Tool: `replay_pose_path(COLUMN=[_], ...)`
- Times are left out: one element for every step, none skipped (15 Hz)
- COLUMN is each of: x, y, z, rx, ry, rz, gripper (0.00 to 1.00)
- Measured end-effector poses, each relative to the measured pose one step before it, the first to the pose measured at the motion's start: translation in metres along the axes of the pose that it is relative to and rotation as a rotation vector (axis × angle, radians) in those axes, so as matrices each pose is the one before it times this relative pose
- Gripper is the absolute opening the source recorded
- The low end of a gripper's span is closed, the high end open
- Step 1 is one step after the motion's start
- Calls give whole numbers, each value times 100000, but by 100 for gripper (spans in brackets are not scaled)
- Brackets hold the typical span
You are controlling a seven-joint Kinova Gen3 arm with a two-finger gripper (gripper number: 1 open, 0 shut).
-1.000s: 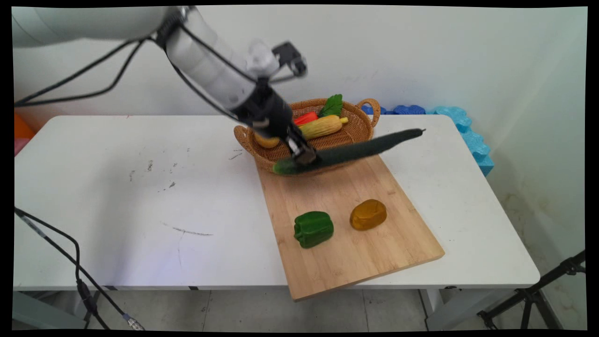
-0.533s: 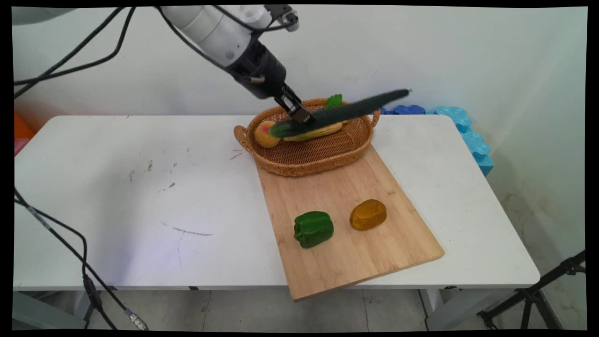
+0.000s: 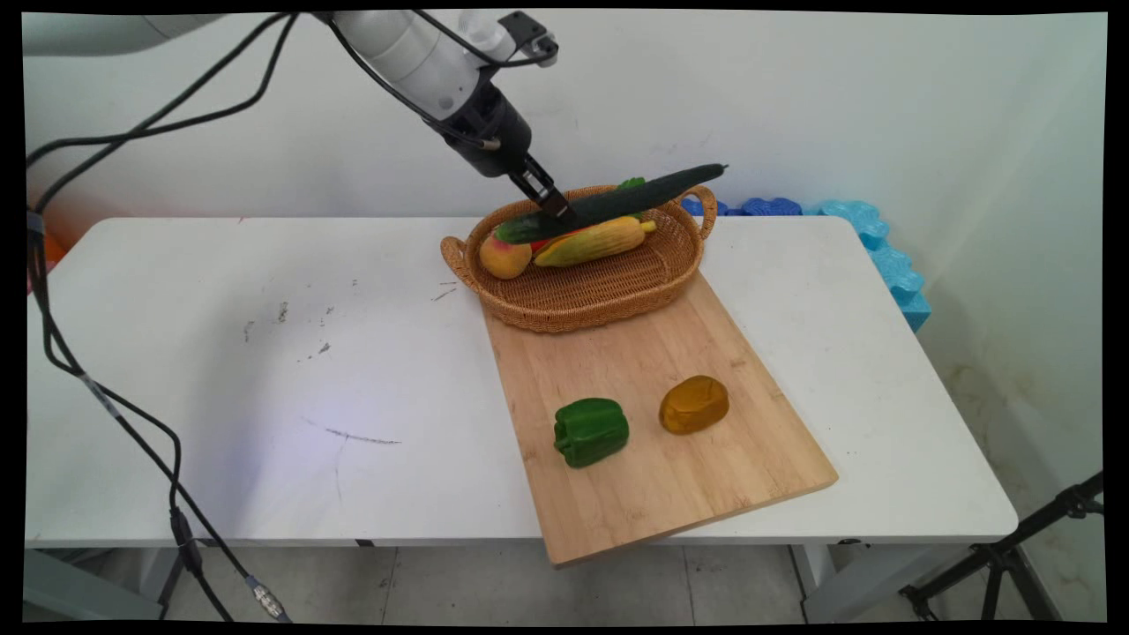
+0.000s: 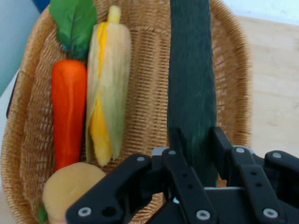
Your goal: Place the picked object in the vegetable basket
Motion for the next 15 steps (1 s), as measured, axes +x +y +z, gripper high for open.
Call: replay_pose_path(x=[-151, -161, -261, -208, -223, -251, -237, -301, -291, -235, -237, -183, -118, -107, 19], y=[-484, -405, -345, -244, -246, -220, -180, -190, -182, -155, -178, -178, -140, -146, -119], z=[609, 697, 745, 635, 706, 644, 521, 572, 515, 415, 448, 381, 281, 252, 141], rx=[205, -121, -294, -286, -374, -367, -275, -203, -145, -70, 13, 120, 123, 202, 230], ry=[-520, -273, -64, 149, 151, 332, 350, 467, 500, 438, 589, 770, 551, 683, 916], rz=[-611, -475, -434, -269, -297, -370, -326, -239, -267, -174, -132, -149, -30, 17, 99], gripper=[0, 0, 0, 0, 0, 0, 0, 0, 0, 0, 0, 100, 100, 100, 100])
